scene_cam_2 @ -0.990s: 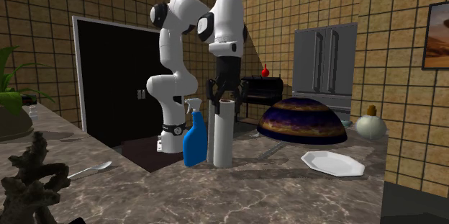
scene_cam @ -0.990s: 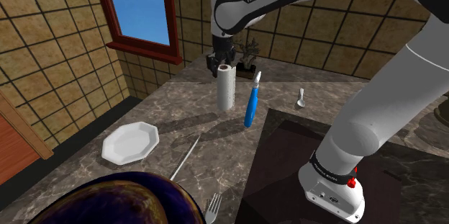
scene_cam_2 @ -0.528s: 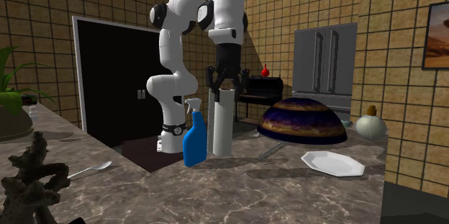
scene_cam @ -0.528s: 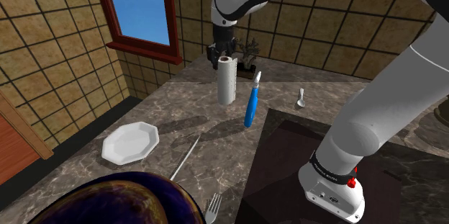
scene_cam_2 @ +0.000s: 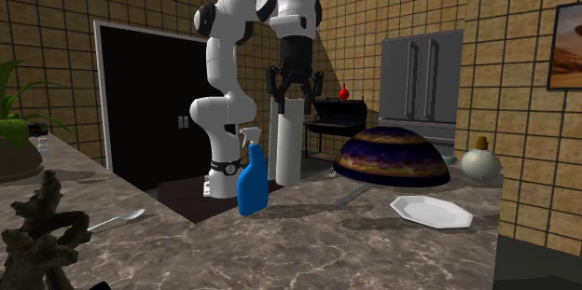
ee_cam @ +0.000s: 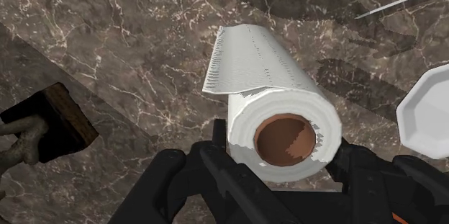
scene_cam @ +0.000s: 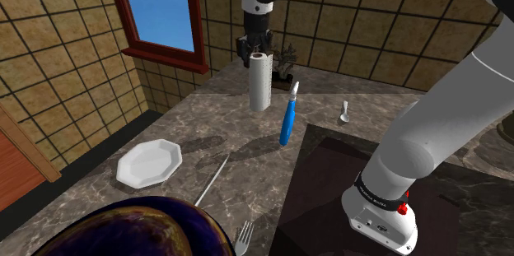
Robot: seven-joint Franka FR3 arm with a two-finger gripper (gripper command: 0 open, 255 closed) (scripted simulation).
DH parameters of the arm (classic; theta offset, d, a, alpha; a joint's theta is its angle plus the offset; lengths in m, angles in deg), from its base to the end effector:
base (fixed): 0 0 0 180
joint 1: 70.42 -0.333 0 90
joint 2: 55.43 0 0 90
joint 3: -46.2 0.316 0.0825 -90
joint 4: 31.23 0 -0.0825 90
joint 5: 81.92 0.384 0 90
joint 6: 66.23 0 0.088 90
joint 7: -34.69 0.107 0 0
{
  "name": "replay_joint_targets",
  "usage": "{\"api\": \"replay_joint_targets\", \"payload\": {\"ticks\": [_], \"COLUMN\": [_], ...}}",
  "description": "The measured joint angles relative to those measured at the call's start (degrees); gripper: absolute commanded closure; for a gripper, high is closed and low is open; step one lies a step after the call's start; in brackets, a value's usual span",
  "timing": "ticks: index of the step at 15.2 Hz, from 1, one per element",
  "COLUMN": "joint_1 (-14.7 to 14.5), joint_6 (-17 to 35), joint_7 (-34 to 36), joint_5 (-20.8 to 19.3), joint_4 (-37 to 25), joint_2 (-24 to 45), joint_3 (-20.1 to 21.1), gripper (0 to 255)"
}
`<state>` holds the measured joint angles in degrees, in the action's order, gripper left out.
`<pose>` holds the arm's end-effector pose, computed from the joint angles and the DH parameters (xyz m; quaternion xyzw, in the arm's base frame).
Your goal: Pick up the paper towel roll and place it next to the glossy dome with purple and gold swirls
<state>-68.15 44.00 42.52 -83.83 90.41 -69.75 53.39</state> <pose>0.4847 0.0433 0.5207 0.9990 -0.0215 0.0276 0.0284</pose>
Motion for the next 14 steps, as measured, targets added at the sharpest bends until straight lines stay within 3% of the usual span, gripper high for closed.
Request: {"api": "replay_joint_targets", "payload": {"ticks": [14], "joint_1": [0.06], "joint_6": [-10.75], "joint_7": [-0.52], "joint_5": [0.09], "joint_4": [-10.64], "joint_2": [-0.13], "joint_3": [-0.1], "gripper": [255]}}
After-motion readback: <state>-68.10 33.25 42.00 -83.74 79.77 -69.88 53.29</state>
